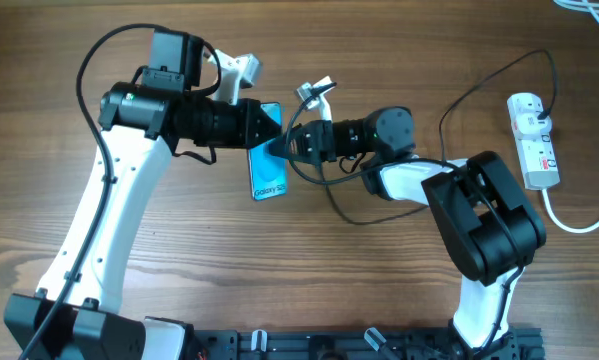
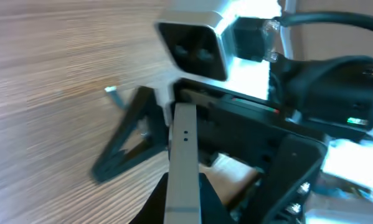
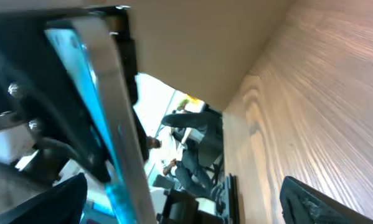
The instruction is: Plug charger to phone and switch on socket
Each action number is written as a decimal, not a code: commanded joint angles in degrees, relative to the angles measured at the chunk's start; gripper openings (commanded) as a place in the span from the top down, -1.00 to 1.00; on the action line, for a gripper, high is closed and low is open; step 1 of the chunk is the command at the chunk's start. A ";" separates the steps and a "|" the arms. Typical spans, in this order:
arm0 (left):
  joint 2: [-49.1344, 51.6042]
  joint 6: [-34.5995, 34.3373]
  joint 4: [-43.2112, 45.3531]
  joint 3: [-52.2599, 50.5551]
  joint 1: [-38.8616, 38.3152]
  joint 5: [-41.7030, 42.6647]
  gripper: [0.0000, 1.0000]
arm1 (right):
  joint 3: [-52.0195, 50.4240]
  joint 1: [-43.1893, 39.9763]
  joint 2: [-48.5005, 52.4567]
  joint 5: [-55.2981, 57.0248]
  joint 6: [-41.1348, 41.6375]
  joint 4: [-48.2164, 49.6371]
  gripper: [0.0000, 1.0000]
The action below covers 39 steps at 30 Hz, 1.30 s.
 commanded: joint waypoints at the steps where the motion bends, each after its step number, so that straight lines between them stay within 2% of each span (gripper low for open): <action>1: -1.60 -9.51 -1.75 0.24 -0.02 -15.98 0.92 | 0.33 -0.24 0.85 -4.31 -13.75 -10.97 -0.99; 4: -1.29 -16.35 -4.37 0.13 -0.04 -25.79 0.92 | 0.33 -0.22 0.85 -2.99 -28.37 -30.03 -0.99; 7: 1.49 -17.73 -7.48 0.09 -0.85 -28.96 0.92 | 0.33 -0.20 0.85 5.79 -44.33 -52.65 -0.99; 9: 5.09 -19.10 -8.26 0.09 -2.73 -31.30 0.92 | 0.33 0.02 0.85 14.73 -47.67 -62.10 -0.99; 11: 9.97 -21.86 -8.22 0.09 -5.31 -35.06 0.92 | 0.33 0.26 0.85 23.98 -47.39 -68.46 -0.99; 13: 16.98 -22.45 -7.61 0.09 -8.52 -36.39 0.92 | 0.33 0.26 0.85 24.28 -46.53 -68.52 -1.00; 18: 25.75 -22.49 -5.84 0.09 -10.40 -36.35 0.92 | 0.33 0.26 0.85 24.52 -46.53 -68.46 -0.99; 25: 27.21 -24.17 -3.45 -2.27 -10.43 -36.39 0.91 | 0.33 0.26 0.85 24.63 -46.53 -68.57 -0.99; 29: 27.23 -24.13 1.68 -6.99 -9.40 -37.22 0.78 | 0.33 0.20 0.85 25.20 -46.34 -68.59 -1.00; 33: 27.23 -24.09 1.42 -7.30 -6.82 -36.54 0.78 | 0.33 -0.24 0.85 30.80 -41.92 -69.59 -0.98; 39: 27.23 -23.93 -0.79 -7.37 -7.41 -36.13 0.50 | 0.33 -0.24 0.85 30.99 -42.07 -69.55 -1.00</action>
